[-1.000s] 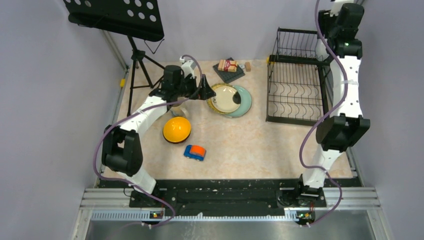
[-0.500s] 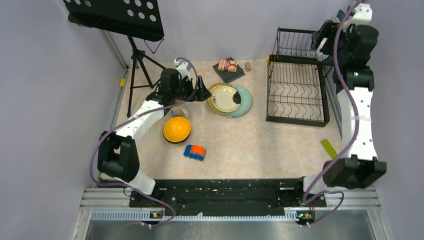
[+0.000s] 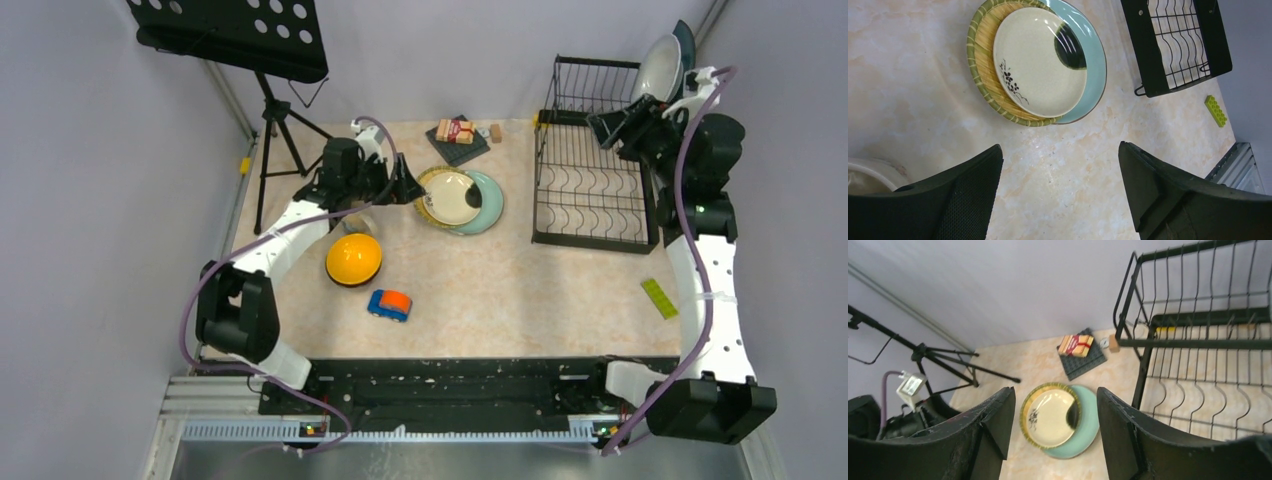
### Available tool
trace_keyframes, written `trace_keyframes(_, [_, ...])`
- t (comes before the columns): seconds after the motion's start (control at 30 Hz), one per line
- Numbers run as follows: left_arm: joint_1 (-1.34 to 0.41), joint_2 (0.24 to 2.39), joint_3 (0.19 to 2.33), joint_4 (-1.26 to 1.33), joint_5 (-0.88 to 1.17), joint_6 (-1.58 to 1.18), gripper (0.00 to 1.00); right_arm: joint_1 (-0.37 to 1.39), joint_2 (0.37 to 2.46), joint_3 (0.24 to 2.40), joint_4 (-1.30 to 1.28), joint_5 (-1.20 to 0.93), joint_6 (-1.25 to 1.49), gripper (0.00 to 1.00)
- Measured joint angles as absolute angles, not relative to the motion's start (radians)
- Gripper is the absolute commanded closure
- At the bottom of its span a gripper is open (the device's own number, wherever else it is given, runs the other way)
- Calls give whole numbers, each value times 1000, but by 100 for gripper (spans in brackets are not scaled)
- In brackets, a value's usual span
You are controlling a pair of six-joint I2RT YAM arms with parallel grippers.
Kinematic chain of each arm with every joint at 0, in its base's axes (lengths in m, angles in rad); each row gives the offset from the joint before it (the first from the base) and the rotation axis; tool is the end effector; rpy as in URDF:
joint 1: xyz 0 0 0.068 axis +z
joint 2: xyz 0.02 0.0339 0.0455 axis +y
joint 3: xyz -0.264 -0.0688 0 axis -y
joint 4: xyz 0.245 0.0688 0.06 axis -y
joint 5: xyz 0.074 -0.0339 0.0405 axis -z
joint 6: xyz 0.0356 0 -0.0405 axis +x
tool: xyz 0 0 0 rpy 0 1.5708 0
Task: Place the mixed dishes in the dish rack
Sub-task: Pick up the plate at the center of the board.
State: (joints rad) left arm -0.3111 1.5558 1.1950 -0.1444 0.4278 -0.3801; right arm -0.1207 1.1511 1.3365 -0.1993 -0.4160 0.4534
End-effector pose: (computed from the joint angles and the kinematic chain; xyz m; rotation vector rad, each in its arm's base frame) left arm 0.3378 -0.1241 0.2956 0.1987 2.1326 -0.8586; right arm 0.2486 -0.0157 0.4572 0.1320 1.6091 0.5871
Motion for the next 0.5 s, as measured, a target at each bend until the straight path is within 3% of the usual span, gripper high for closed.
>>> trace_keyframes(0.23, [-339, 1646, 1253, -191, 448, -374, 16, -88, 1100, 1196, -164, -474, 549, 42])
trace_keyframes(0.5, [-345, 1789, 1427, -327, 430, -299, 16, 70, 1093, 1064, -99, -501, 635, 41])
